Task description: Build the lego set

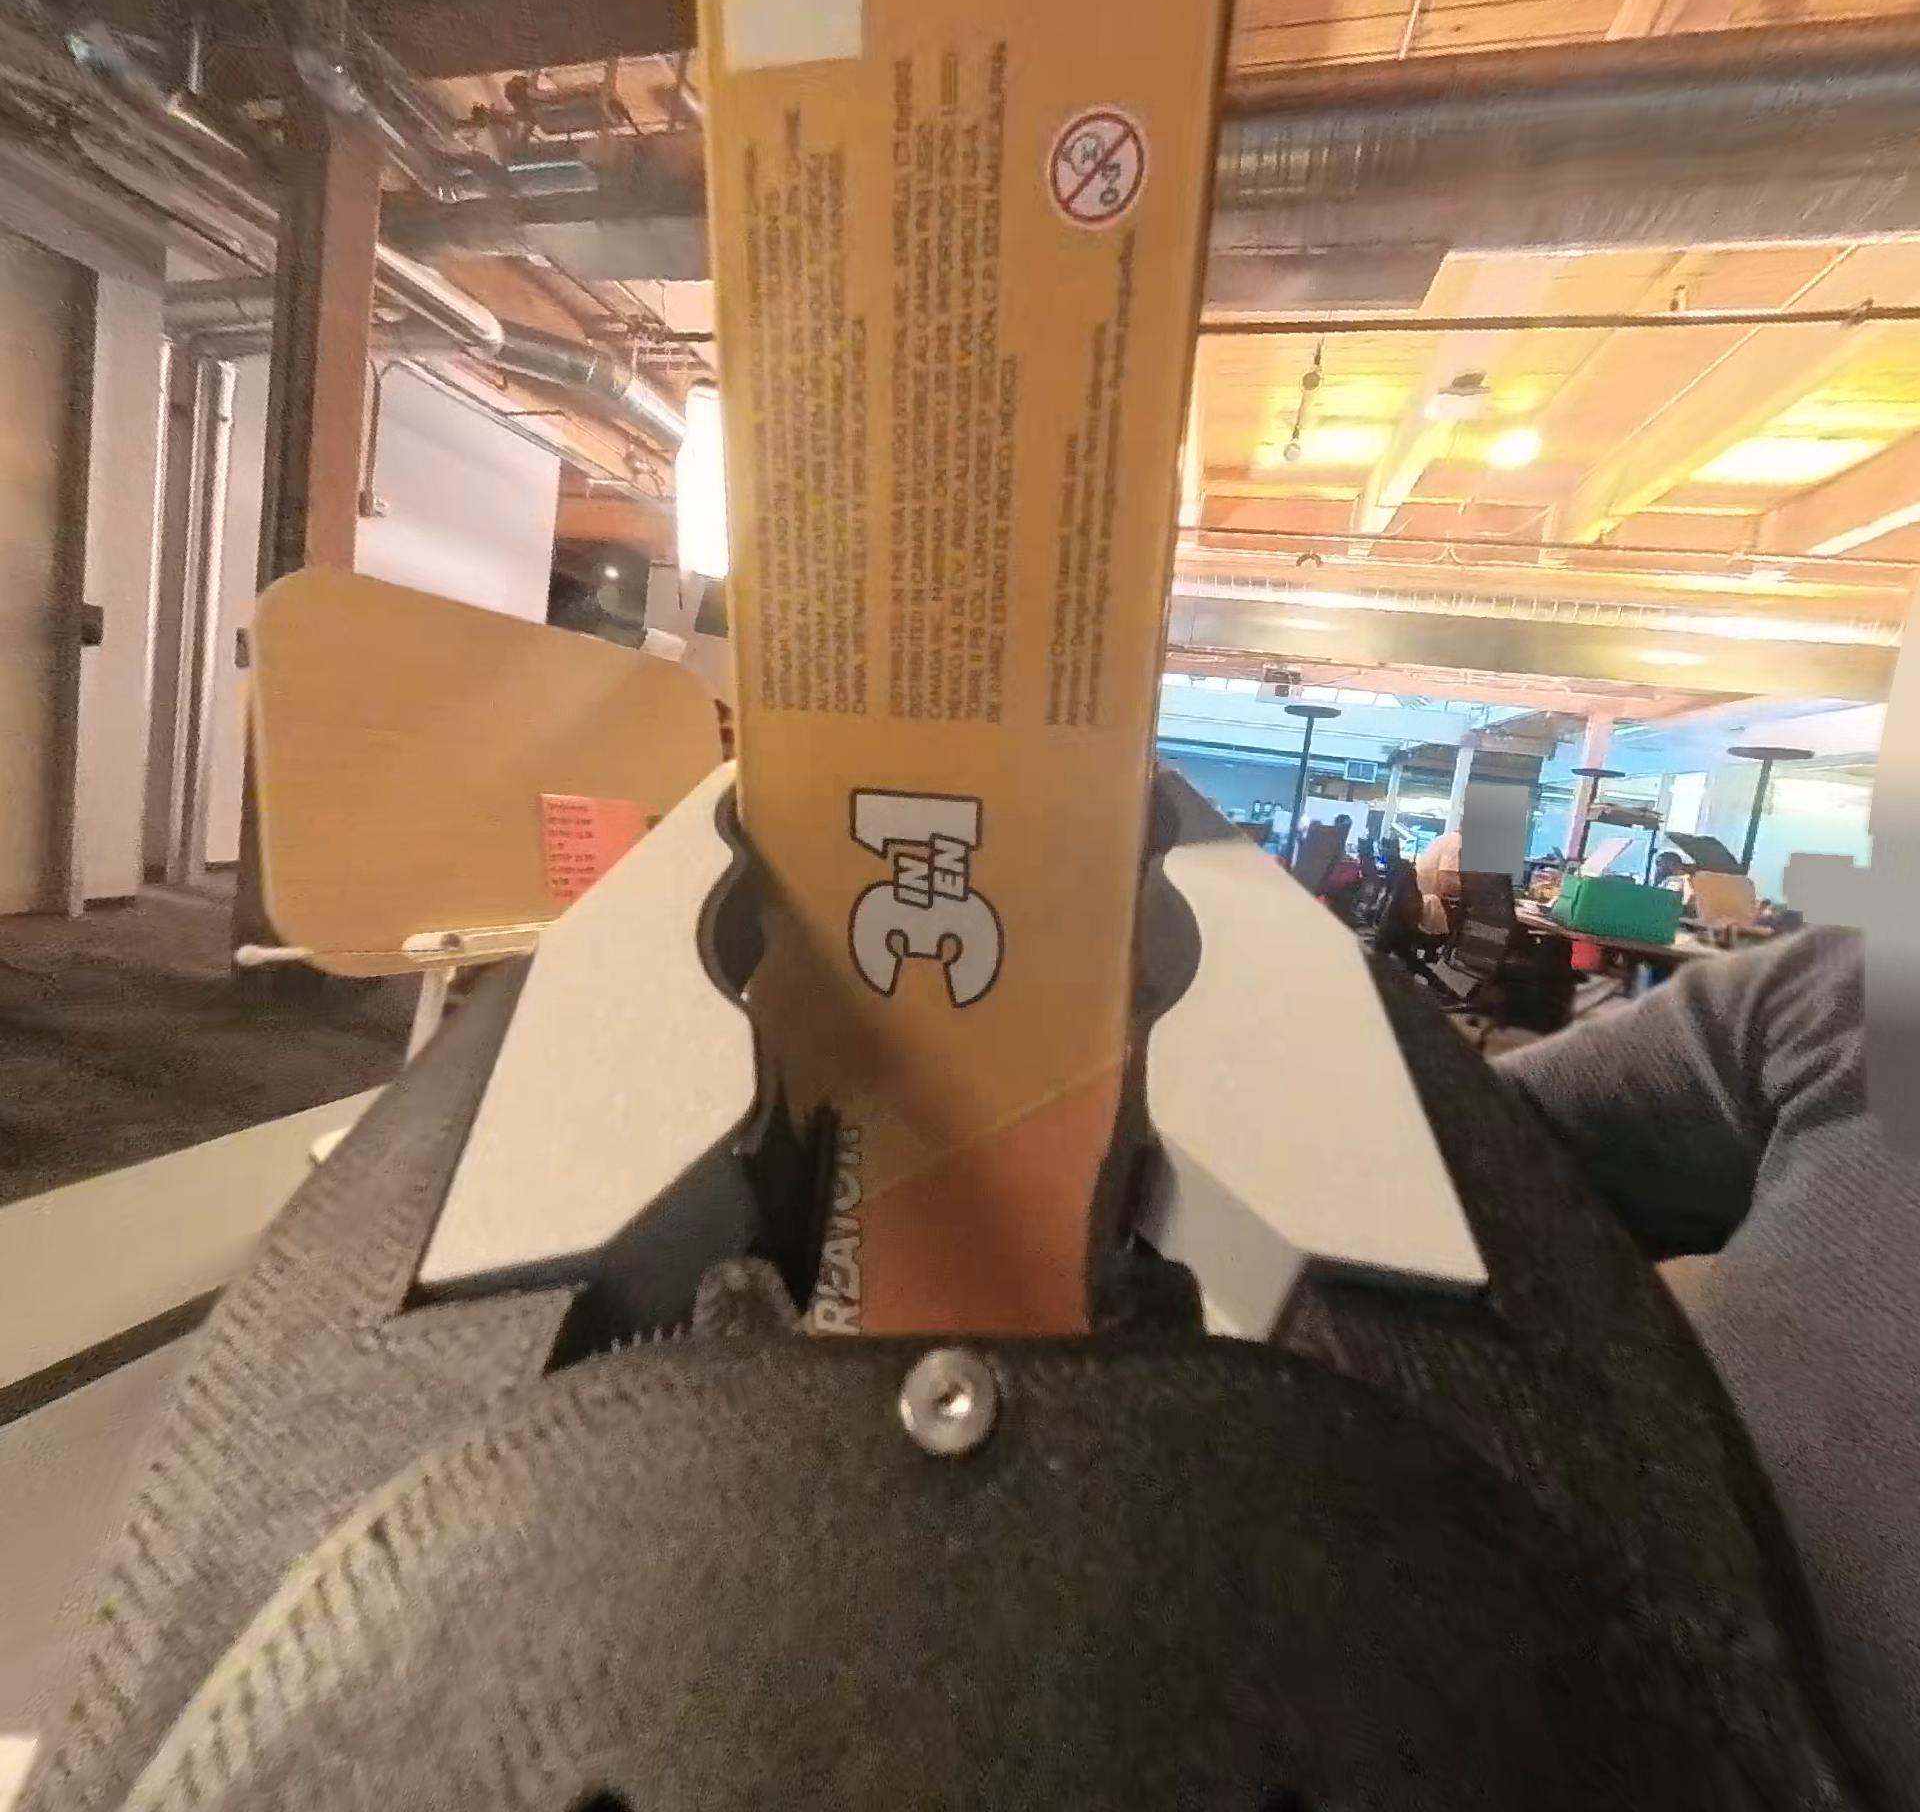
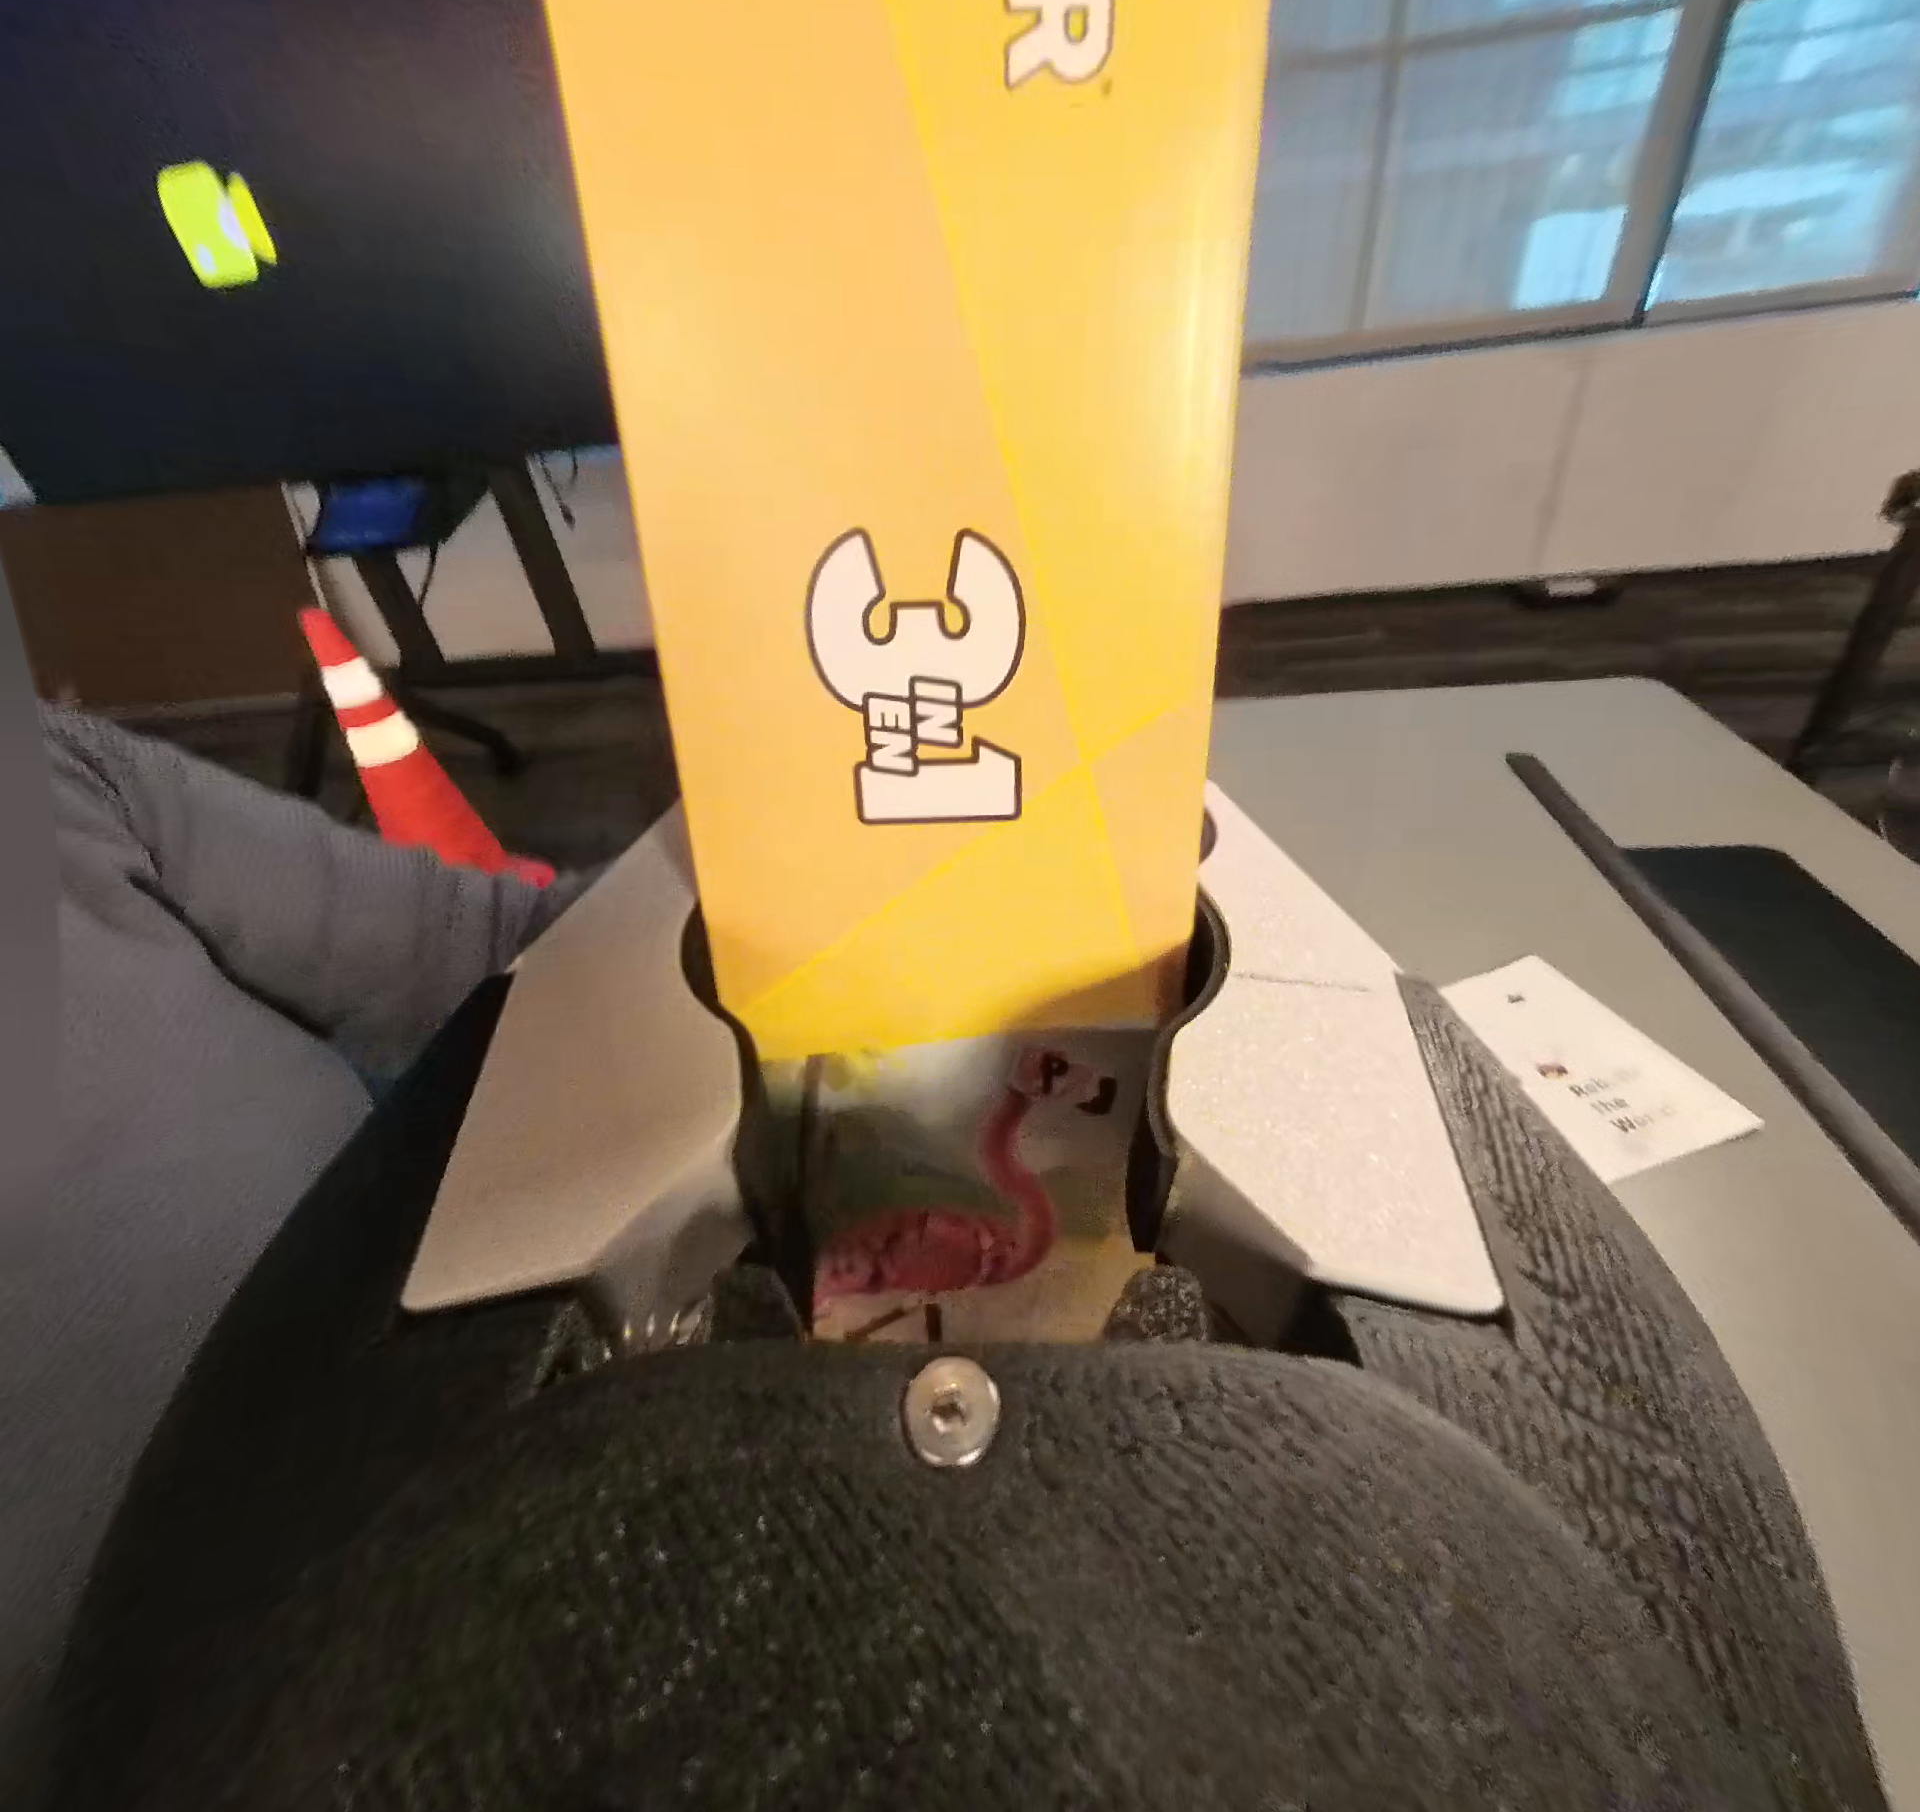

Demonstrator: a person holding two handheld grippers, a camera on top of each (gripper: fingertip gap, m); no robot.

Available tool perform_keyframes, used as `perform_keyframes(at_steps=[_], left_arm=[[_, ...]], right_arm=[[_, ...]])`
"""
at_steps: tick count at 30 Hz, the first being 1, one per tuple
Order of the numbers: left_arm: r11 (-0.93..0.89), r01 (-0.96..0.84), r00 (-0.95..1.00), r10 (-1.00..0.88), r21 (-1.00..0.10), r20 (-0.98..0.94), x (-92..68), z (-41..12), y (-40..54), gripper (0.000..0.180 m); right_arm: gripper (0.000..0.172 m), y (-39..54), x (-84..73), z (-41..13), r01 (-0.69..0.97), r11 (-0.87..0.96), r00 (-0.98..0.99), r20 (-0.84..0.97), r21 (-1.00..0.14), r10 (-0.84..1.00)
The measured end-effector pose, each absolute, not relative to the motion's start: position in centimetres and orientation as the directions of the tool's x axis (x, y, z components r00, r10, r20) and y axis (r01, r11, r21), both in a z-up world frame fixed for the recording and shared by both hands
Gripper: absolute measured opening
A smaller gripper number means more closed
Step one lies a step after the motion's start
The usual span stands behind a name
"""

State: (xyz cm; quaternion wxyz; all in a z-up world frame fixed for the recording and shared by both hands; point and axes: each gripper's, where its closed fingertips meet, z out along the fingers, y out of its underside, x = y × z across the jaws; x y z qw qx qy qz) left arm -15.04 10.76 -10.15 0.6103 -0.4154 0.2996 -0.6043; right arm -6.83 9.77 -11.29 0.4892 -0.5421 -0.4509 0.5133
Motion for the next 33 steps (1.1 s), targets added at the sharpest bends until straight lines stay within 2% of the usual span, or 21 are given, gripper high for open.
perform_keyframes(at_steps=[1, 3, 7, 9, 11, 12, 15, 17, 19, 23, 24, 28, 33], left_arm=[[-0.084, 0.491, 0.095, -0.984, -0.867, 0.149, -14.7, -9.7, 10.6, 0.072], [-0.032, 0.488, 0.224, -0.961, -0.872, 0.161, -14.4, -9.2, 11.5, 0.077], [0.048, 0.519, 0.404, -0.893, -0.854, 0.196, -15.7, -8.7, 12.0, 0.093], [0.047, 0.55, 0.406, -0.888, -0.834, 0.217, -15.6, -8.8, 10.8, 0.098], [0.057, 0.57, 0.403, -0.889, -0.82, 0.218, -14.2, -9.2, 9.1, 0.102], [0.065, 0.577, 0.406, -0.888, -0.814, 0.217, -13.3, -9.4, 8.2, 0.103], [0.043, 0.62, 0.365, -0.9, -0.783, 0.24, -10.1, -9.9, 5.8, 0.111], [-0.023, 0.658, 0.291, -0.914, -0.753, 0.282, -8.3, -10.0, 4.5, 0.122], [-0.1, 0.688, 0.235, -0.907, -0.719, 0.35, -7.6, -10.1, 4.3, 0.129], [-0.173, 0.726, 0.196, -0.875, -0.666, 0.442, -9.2, -10.9, 5.7, 0.127], [-0.189, 0.727, 0.189, -0.869, -0.66, 0.458, -9.9, -11.3, 6.1, 0.122], [-0.358, 0.664, 0.097, -0.83, -0.657, 0.55, -10.9, -13.6, 7.3, 0.085], [-0.472, 0.593, 0.065, -0.779, -0.652, 0.624, -11.3, -16.7, 7.8, 0.078]], right_arm=[[0.082, 9.8, -6.4, -10.8, -0.06, -0.12, 0.082, -0.125, -0.991, 0.989], [0.081, 9.9, -5.3, -10.0, -0.134, -0.084, 0.159, -0.105, -0.988, 0.982], [0.082, 10.2, -2.4, -8.6, -0.13, 0.185, 0.47, 0.104, -0.974, 0.876], [0.082, 10.1, -0.7, -7.6, -0.002, 0.385, 0.658, 0.288, -0.923, 0.696], [0.082, 10.2, 0.8, -7.1, 0.258, 0.524, 0.776, 0.497, -0.811, 0.389], [0.082, 10.1, 1.3, -6.9, 0.418, 0.554, 0.773, 0.602, -0.72, 0.199], [0.083, 9.7, 1.4, -6.9, 0.807, 0.474, 0.526, 0.795, -0.353, -0.302], [0.083, 9.4, 0.7, -7.6, 0.903, 0.401, 0.346, 0.812, -0.153, -0.471], [0.083, 9.4, 0.2, -8.6, 0.931, 0.364, 0.238, 0.809, -0.032, -0.538], [0.083, 9.6, 0.4, -10.4, 0.935, 0.343, 0.135, 0.811, 0.085, -0.57], [0.082, 9.7, 0.5, -10.8, 0.934, 0.338, 0.109, 0.81, 0.115, -0.576], [0.084, 9.8, 0.6, -12.3, 0.92, 0.321, 0.019, 0.793, 0.224, -0.609], [0.085, 10.0, -0.2, -14.1, 0.902, 0.321, -0.034, 0.789, 0.288, -0.614]])
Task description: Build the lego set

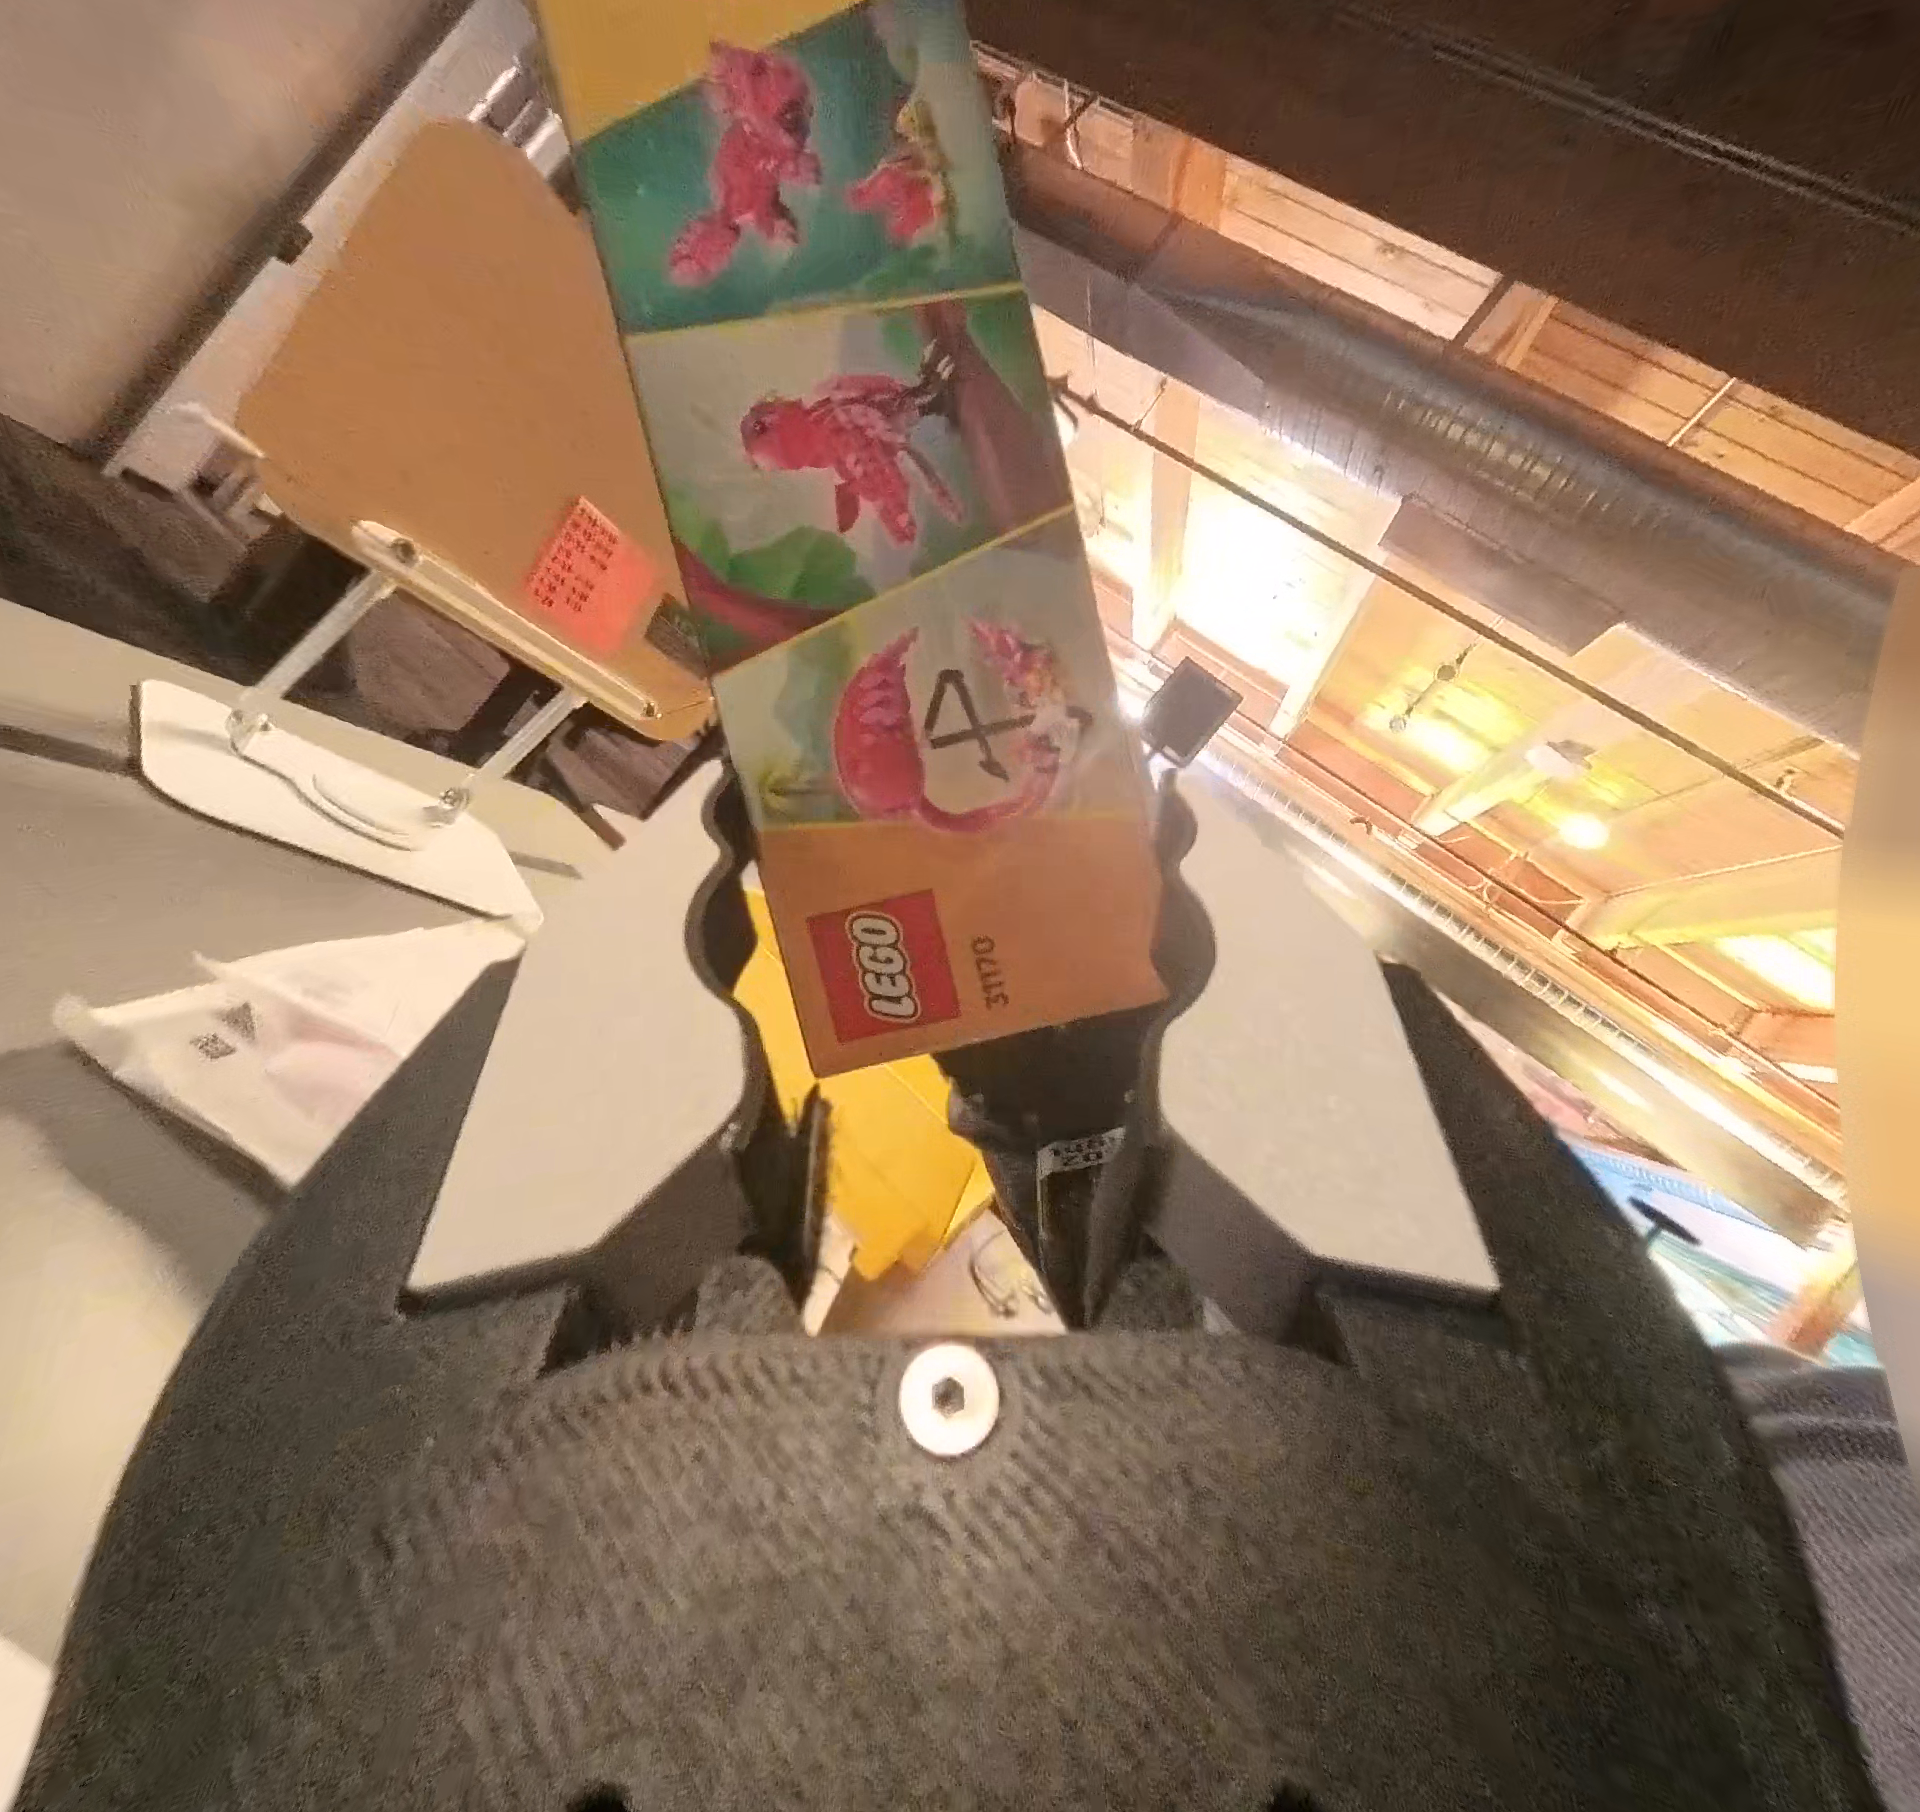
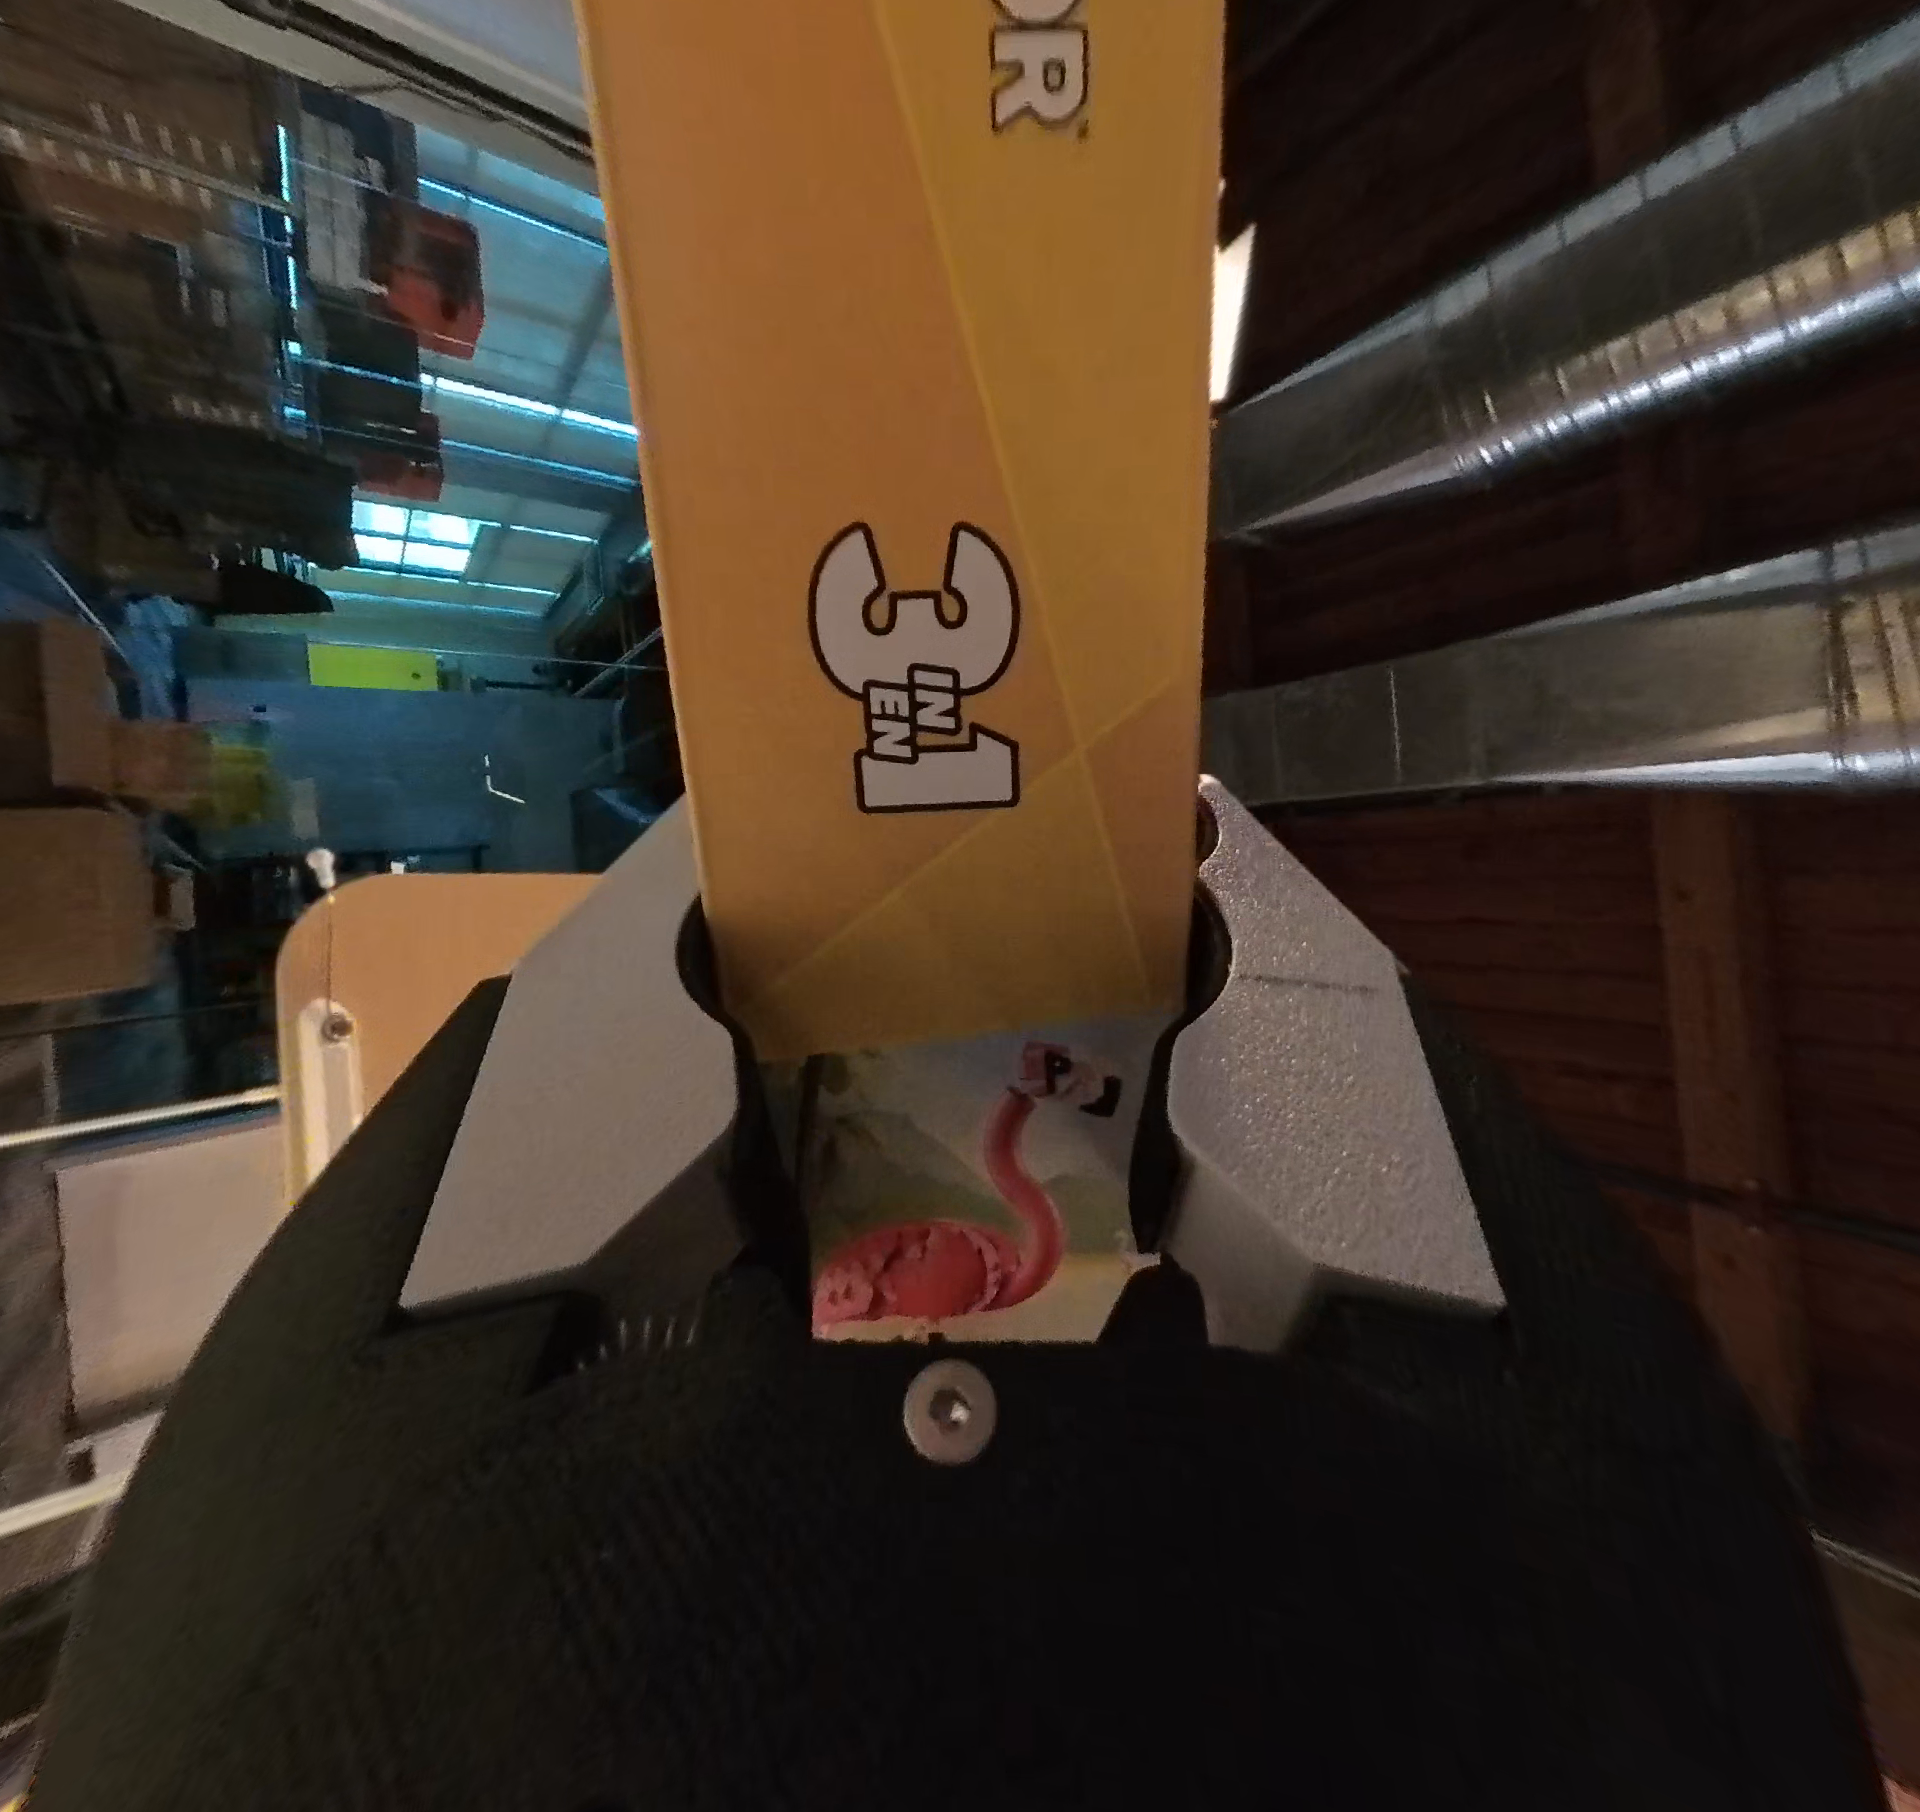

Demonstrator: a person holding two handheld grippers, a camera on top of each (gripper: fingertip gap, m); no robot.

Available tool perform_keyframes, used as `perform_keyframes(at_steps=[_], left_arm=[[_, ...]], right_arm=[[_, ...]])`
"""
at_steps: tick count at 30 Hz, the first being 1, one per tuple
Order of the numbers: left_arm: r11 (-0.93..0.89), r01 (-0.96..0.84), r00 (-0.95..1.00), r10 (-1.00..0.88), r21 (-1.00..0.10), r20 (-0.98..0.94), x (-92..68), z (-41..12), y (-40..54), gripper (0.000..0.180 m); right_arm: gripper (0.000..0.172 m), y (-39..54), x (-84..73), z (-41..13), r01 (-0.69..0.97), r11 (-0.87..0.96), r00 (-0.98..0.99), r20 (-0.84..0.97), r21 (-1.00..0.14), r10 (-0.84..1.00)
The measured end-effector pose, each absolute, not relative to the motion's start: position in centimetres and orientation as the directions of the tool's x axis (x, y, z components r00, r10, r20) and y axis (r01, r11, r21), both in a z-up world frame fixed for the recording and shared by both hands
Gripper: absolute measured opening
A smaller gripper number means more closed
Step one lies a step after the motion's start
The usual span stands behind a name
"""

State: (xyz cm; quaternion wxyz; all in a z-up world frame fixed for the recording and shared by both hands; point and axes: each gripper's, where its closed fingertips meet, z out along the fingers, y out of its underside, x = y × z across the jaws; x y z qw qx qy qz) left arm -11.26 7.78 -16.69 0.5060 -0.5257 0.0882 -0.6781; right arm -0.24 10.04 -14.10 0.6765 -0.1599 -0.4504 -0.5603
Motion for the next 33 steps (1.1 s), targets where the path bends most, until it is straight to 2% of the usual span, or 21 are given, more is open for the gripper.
perform_keyframes(at_steps=[5, 9, 11, 13, 14, 15, 17, 19, 20, 22, 24, 27, 28, 30, 33], left_arm=[[-0.494, 0.603, 0.015, -0.778, -0.626, 0.628, -12.2, -18.4, 7.5, 0.076], [-0.547, 0.555, 0.023, -0.743, -0.627, 0.668, -12.3, -20.3, 7.0, 0.08], [-0.501, 0.558, 0.105, -0.748, -0.662, 0.655, -13.0, -20.7, 7.4, 0.109], [-0.388, 0.595, 0.195, -0.78, -0.704, 0.595, -14.6, -19.7, 7.7, 0.121], [-0.334, 0.621, 0.218, -0.795, -0.709, 0.566, -15.5, -19.0, 7.6, 0.12], [-0.277, 0.626, 0.272, -0.799, -0.729, 0.537, -16.2, -18.7, 7.7, 0.116], [-0.15, 0.611, 0.385, -0.802, -0.777, 0.457, -17.2, -18.3, 7.7, 0.114], [-0.025, 0.562, 0.487, -0.798, -0.827, 0.355, -17.3, -18.0, 7.1, 0.113], [0.054, 0.497, 0.561, -0.781, -0.866, 0.273, -17.1, -18.1, 6.9, 0.112], [0.222, 0.306, 0.706, -0.705, -0.926, 0.064, -16.5, -18.4, 6.5, 0.11], [0.354, 0.13, 0.772, -0.622, -0.926, -0.13, -15.7, -18.4, 5.8, 0.11], [0.532, -0.142, 0.812, -0.419, -0.835, -0.406, -15.5, -18.0, 5.0, 0.111], [0.59, -0.236, 0.819, -0.307, -0.772, -0.485, -15.9, -17.5, 4.7, 0.111], [0.695, -0.44, 0.756, -0.056, -0.569, -0.653, -16.0, -16.7, 3.4, 0.103], [0.67, -0.687, 0.5, 0.155, -0.281, -0.852, -14.9, -18.7, 3.6, 0.104]], right_arm=[[0.085, 9.4, -1.5, -15.4, 0.88, 0.328, -0.071, 0.779, 0.343, -0.623], [0.085, 9.4, -1.6, -16.7, 0.87, 0.348, -0.114, 0.83, 0.349, -0.546], [0.084, 9.4, -1.2, -16.8, 0.879, 0.381, -0.085, 0.879, 0.288, -0.469], [0.084, 9.3, -0.5, -16.0, 0.89, 0.405, -0.025, 0.91, 0.209, -0.415], [0.083, 9.1, -0.2, -15.3, 0.892, 0.432, 0.042, 0.925, 0.136, -0.377], [0.083, 8.7, 0.1, -14.1, 0.877, 0.48, 0.169, 0.935, 0.002, -0.312], [0.082, 7.6, 0.9, -11.1, 0.743, 0.577, 0.481, 0.87, -0.339, -0.109], [0.082, 6.5, 2.1, -7.9, 0.456, 0.614, 0.728, 0.666, -0.645, 0.159], [0.082, 5.9, 2.6, -6.4, 0.257, 0.599, 0.795, 0.518, -0.759, 0.315], [0.082, 5.0, 3.7, -4.2, -0.145, 0.472, 0.766, 0.204, -0.869, 0.61], [0.082, 4.4, 4.4, -3.3, -0.431, 0.277, 0.604, -0.046, -0.859, 0.796], [0.083, 4.7, 4.5, -4.1, -0.615, -0.012, 0.36, -0.293, -0.789, 0.886], [0.083, 5.1, 4.4, -4.7, -0.639, -0.1, 0.295, -0.364, -0.763, 0.884], [0.083, 6.0, 3.9, -6.2, -0.667, -0.259, 0.178, -0.486, -0.699, 0.856], [0.083, 7.3, 2.8, -8.4, -0.662, -0.483, -0.013, -0.636, -0.573, 0.772]])
